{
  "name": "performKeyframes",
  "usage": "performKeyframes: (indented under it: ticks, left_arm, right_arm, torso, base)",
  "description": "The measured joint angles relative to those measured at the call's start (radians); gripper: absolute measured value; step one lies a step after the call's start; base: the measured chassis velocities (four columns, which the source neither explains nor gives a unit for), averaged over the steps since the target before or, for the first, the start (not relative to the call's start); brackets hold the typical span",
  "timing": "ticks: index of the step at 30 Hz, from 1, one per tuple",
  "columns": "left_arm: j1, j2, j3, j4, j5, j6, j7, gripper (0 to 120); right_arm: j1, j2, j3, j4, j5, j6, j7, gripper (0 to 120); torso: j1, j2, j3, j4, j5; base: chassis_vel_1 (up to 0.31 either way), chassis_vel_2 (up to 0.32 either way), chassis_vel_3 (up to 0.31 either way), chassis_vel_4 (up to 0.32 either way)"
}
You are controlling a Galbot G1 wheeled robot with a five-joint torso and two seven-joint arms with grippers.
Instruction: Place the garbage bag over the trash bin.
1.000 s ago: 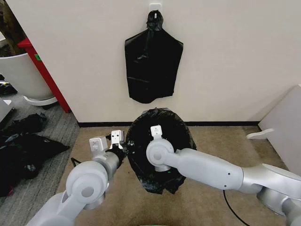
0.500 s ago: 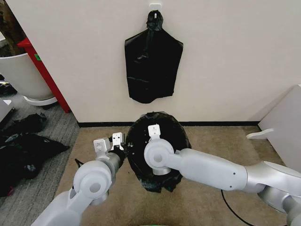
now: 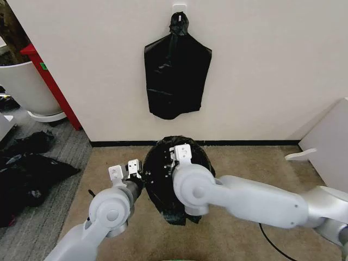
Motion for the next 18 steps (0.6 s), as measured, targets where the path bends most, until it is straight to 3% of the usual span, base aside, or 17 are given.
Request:
performKeyframes:
  ticks: [3, 6, 7, 11, 13, 16, 18]
  left_arm:
    - [0.004, -0.001, -0.003, 0.019, -0.035, -0.002, -0.024, 0]
    - [-0.006, -0.004, -0.001, 0.047, -0.075, -0.001, -0.058, 0]
    - [-0.006, -0.004, -0.001, 0.047, -0.075, -0.001, -0.058, 0]
    - [-0.019, -0.006, 0.011, 0.073, -0.123, 0.003, -0.101, 0]
    - [-0.024, -0.01, 0.013, 0.085, -0.154, 0.003, -0.121, 0]
    - [-0.013, -0.013, 0.006, 0.09, -0.166, 0.002, -0.13, 0]
    - [0.007, -0.014, -0.001, 0.088, -0.165, 0.0, -0.134, 0]
  right_arm:
    - [-0.032, -0.067, 0.059, 0.099, -0.044, 0.014, -0.118, 0]
    - [-0.102, -0.174, 0.168, 0.192, -0.123, 0.026, -0.316, 0]
    - [-0.102, -0.174, 0.168, 0.192, -0.123, 0.026, -0.316, 0]
    - [-0.326, -0.336, 0.397, 0.225, -0.372, 0.035, -0.637, 0]
    - [-0.436, -0.387, 0.468, 0.228, -0.514, 0.076, -0.732, 0]
    - [-0.521, -0.409, 0.5, 0.225, -0.643, 0.135, -0.782, 0]
    - [-0.563, -0.404, 0.51, 0.211, -0.726, 0.175, -0.808, 0]
  torso:
    - [0.0, 0.0, 0.0, 0.0001, 0.0001]
    - [0.0, 0.0, 0.0, 0.0, 0.0001]
    - [0.0, 0.0, 0.0, 0.0, 0.0001]
    - [0.0, 0.0, 0.0, -0.0003, 0.0006]
    - [0.0, 0.0, 0.0, -0.0005, 0.0003]
    - [0.0, 0.0, 0.0, -0.0016, -0.0002]
    - [0.0, 0.0, 0.0, 0.0, 0.0002]
  base:
    - [0.0, 0.0, 0.0, 0.0]
    - [0.0, 0.0, 0.0, 0.0]
    - [0.0, 0.0, 0.0, 0.0]
    - [0.0, 0.0, 0.0, 0.0]
    - [0.0, 0.0, 0.0, 0.0]
    - [0.0, 0.0, 0.0, 0.0]
    - [0.0, 0.0, 0.0, 0.0]
